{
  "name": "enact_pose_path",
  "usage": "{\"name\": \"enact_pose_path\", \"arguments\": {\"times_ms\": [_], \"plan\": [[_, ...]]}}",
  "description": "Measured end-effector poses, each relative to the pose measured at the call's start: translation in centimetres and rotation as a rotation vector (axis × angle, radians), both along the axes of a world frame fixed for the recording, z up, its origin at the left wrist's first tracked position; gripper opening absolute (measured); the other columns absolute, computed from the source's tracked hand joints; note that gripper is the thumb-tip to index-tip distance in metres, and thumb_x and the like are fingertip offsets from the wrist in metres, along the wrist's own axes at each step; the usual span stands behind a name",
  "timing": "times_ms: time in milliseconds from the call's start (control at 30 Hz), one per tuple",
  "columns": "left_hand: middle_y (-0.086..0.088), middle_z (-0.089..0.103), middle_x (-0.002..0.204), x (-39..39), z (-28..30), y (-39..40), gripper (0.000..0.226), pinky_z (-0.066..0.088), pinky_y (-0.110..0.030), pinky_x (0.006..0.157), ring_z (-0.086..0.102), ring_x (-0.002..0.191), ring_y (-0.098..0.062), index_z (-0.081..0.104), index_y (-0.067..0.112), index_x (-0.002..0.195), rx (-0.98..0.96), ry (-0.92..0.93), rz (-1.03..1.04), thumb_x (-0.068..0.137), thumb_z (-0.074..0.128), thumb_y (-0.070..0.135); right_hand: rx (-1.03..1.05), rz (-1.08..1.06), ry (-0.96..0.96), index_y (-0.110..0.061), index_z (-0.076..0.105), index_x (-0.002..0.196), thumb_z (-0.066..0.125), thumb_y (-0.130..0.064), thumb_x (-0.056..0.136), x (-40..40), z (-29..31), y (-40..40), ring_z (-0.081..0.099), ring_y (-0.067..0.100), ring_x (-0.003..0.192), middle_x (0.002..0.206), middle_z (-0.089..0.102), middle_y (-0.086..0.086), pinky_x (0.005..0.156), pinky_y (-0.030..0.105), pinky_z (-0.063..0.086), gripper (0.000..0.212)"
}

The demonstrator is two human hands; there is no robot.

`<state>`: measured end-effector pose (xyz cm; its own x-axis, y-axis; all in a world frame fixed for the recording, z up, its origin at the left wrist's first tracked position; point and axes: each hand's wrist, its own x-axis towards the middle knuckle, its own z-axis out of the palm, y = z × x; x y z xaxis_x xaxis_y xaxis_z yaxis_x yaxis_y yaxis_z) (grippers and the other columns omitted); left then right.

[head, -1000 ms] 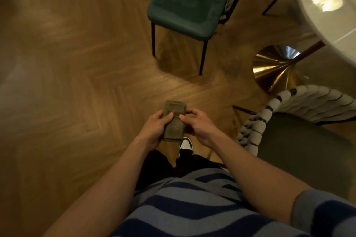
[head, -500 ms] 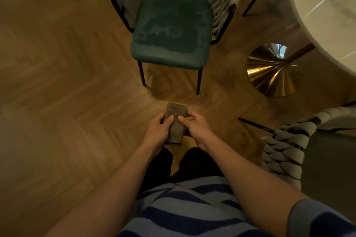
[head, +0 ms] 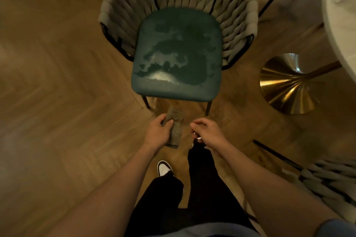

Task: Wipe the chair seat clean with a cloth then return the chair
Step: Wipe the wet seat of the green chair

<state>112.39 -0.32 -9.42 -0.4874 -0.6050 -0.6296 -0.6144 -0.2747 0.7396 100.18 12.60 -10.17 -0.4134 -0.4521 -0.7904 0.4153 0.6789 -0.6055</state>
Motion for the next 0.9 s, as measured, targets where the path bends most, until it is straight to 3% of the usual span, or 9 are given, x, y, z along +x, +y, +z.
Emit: {"name": "enact_pose_path", "arguments": {"times_ms": [200,267,333,400,500,600,700,800,900], "plan": [[0.001,0.066,0.085,-1.4,-6.1,-8.2,0.013,0.041,-0.029,0.067,0.060,0.079,-0.019,0.067,0.020,0.098,-0.224,-0.223,0.025,0.093,0.056,0.013,0.105,0.066,0.089,-0.005,0.068,0.109,0.063,-0.011,0.100,-8.5,-6.0,-2.0,0.062,0.013,0.066,0.093,0.069,0.010,0.049,0.013,0.045,0.012],[0.001,0.062,0.077,-1.5,-8.0,-11.0,0.011,0.037,-0.029,0.062,0.057,0.077,-0.022,0.064,0.018,0.088,-0.285,-0.287,0.031,0.092,0.056,0.013,0.144,0.073,0.133,-0.002,0.068,0.109,0.065,-0.009,0.098,-10.9,-8.3,-2.6,0.063,0.011,0.066,0.097,0.068,0.015,0.049,0.010,0.045,0.013],[-0.005,0.062,0.079,-1.3,-9.9,-13.8,0.011,0.034,-0.031,0.061,0.055,0.078,-0.023,0.063,0.014,0.087,-0.337,-0.360,0.038,0.093,0.054,0.012,0.188,0.046,0.154,-0.006,0.069,0.101,0.067,-0.011,0.097,-13.0,-10.8,-3.0,0.066,0.014,0.073,0.103,0.070,0.017,0.064,0.020,0.057,0.006],[-0.012,0.066,0.092,-0.7,-11.7,-16.2,0.017,0.041,-0.034,0.069,0.058,0.085,-0.028,0.066,0.009,0.100,-0.395,-0.421,0.040,0.093,0.051,0.013,0.250,0.040,0.181,-0.019,0.070,0.088,0.070,-0.019,0.096,-14.7,-13.5,-3.1,0.069,0.026,0.088,0.104,0.074,0.012,0.088,0.042,0.059,0.008],[-0.010,0.064,0.083,0.1,-14.3,-19.0,0.020,0.043,-0.034,0.065,0.059,0.075,-0.031,0.066,0.009,0.097,-0.489,-0.495,0.046,0.092,0.047,0.014,0.331,-0.014,0.214,-0.029,0.068,0.085,0.073,-0.036,0.091,-16.9,-17.8,-2.2,0.070,0.031,0.100,0.103,0.074,0.005,0.096,0.054,0.055,0.011],[-0.006,0.062,0.069,1.1,-17.4,-21.0,0.017,0.051,-0.038,0.054,0.059,0.058,-0.025,0.057,0.018,0.082,-0.502,-0.502,0.073,0.089,0.042,0.019,0.356,-0.143,0.217,-0.027,0.067,0.106,0.071,-0.049,0.087,-17.6,-20.3,-2.0,0.067,0.031,0.106,0.112,0.070,0.007,0.099,0.058,0.053,0.030],[-0.005,0.063,0.066,1.9,-21.1,-22.4,0.024,0.053,-0.042,0.058,0.062,0.065,-0.030,0.059,0.022,0.082,-0.550,-0.484,0.005,0.086,0.036,0.027,0.353,-0.282,0.162,-0.016,0.055,0.140,0.060,-0.046,0.099,-17.1,-20.8,-3.1,0.064,0.029,0.108,0.118,0.063,0.004,0.101,0.055,0.052,0.051],[-0.011,0.066,0.077,0.6,-22.1,-21.9,0.035,0.046,-0.034,0.065,0.060,0.075,-0.032,0.068,0.017,0.111,-0.619,-0.440,-0.060,0.088,0.041,0.018,0.249,-0.390,0.091,-0.015,0.047,0.148,0.049,-0.046,0.105,-16.4,-21.6,-4.0,0.057,0.023,0.121,0.136,0.057,0.001,0.098,0.042,0.051,0.053],[-0.018,0.068,0.092,-0.3,-22.8,-21.1,0.044,0.040,-0.029,0.069,0.061,0.082,-0.030,0.060,0.016,0.133,-0.635,-0.434,-0.037,0.091,0.046,0.013,0.167,-0.458,0.049,-0.013,0.045,0.150,0.039,-0.044,0.108,-16.1,-21.8,-4.6,0.053,0.019,0.122,0.145,0.053,0.002,0.089,0.032,0.048,0.052]]}}
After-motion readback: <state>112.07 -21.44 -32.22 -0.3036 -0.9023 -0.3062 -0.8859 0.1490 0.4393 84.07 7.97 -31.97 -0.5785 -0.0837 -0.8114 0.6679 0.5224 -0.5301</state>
